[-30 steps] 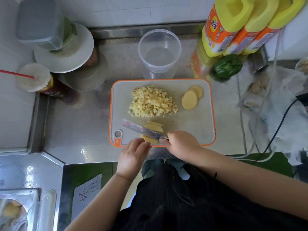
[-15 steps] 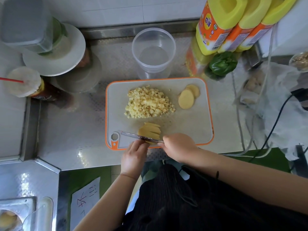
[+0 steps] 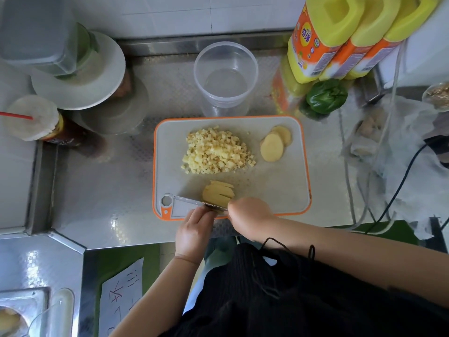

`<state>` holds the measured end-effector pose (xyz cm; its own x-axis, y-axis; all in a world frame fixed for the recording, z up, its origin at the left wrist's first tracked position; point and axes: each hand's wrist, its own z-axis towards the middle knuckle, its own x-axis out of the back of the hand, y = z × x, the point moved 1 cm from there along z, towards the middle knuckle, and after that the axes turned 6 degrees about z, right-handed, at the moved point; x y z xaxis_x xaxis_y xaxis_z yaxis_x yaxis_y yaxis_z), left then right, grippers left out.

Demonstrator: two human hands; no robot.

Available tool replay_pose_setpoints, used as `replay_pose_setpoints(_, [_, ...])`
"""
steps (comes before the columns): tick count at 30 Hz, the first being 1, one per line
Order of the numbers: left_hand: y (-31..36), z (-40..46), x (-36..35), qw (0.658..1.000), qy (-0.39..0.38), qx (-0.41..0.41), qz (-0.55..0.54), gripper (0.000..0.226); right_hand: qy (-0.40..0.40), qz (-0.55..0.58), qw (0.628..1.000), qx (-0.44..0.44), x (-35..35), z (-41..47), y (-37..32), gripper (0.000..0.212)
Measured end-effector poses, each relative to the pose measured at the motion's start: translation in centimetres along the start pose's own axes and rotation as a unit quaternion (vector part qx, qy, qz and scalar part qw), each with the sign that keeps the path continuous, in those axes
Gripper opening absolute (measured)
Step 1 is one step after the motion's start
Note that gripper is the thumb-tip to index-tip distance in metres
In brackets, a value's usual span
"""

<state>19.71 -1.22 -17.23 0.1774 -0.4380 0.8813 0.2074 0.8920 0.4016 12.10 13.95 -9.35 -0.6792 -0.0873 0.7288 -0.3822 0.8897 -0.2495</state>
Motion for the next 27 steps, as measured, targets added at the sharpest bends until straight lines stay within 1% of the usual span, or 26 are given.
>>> replay_pose_setpoints(3, [0.1, 0.1, 0.2, 1.0, 0.005, 0.0, -0.01, 0.027, 0.011, 0.005, 1.0, 0.002, -0.5, 0.0, 0.2, 0.012])
replay_pose_setpoints(5, [0.2, 0.1, 0.4, 1.0, 0.002, 0.003, 0.001, 0.025, 0.018, 0.024, 1.0, -0.002, -0.6, 0.2, 0.3, 0.011])
replay_pose_setpoints(8, [0.1, 0.1, 0.4, 1.0, -0.001, 0.008, 0.023, 0.023, 0.043, 0.048, 0.998, -0.007, -0.5, 0.3, 0.8, 0.025])
replay_pose_setpoints(10, [0.0, 0.0, 0.5, 1.0, -0.001, 0.012, 0.021, 0.022, 0.04, 0.079, 0.996, -0.024, -0.1, 0.5, 1.0, 0.035])
replay_pose_setpoints(12, [0.0, -0.1, 0.5, 1.0, -0.001, 0.012, 0.022, 0.021, 0.043, 0.08, 0.996, -0.026, 0.0, 0.5, 1.1, 0.039])
replay_pose_setpoints(14, [0.2, -0.1, 0.5, 1.0, -0.003, 0.012, 0.021, 0.021, 0.051, 0.07, 0.996, -0.02, -0.2, 0.4, 0.9, 0.036])
replay_pose_setpoints(17, [0.3, 0.2, 0.6, 1.0, 0.003, 0.011, 0.026, 0.021, 0.067, 0.029, 0.997, 0.01, -1.0, 0.2, 0.7, 0.016])
replay_pose_setpoints(19, [0.3, 0.3, 0.6, 1.0, 0.007, 0.006, 0.029, 0.023, 0.075, 0.023, 0.997, 0.013, -1.3, -0.2, 0.7, 0.01])
replay_pose_setpoints(22, [0.3, 0.4, 0.5, 1.0, 0.004, 0.002, 0.024, 0.023, 0.09, 0.032, 0.995, 0.023, -1.5, -0.6, 0.9, 0.019])
replay_pose_setpoints(27, [0.2, 0.6, 0.1, 1.0, -0.016, 0.015, 0.02, 0.02, 0.121, 0.088, 0.988, 0.037, -0.8, -1.4, 1.1, 0.032])
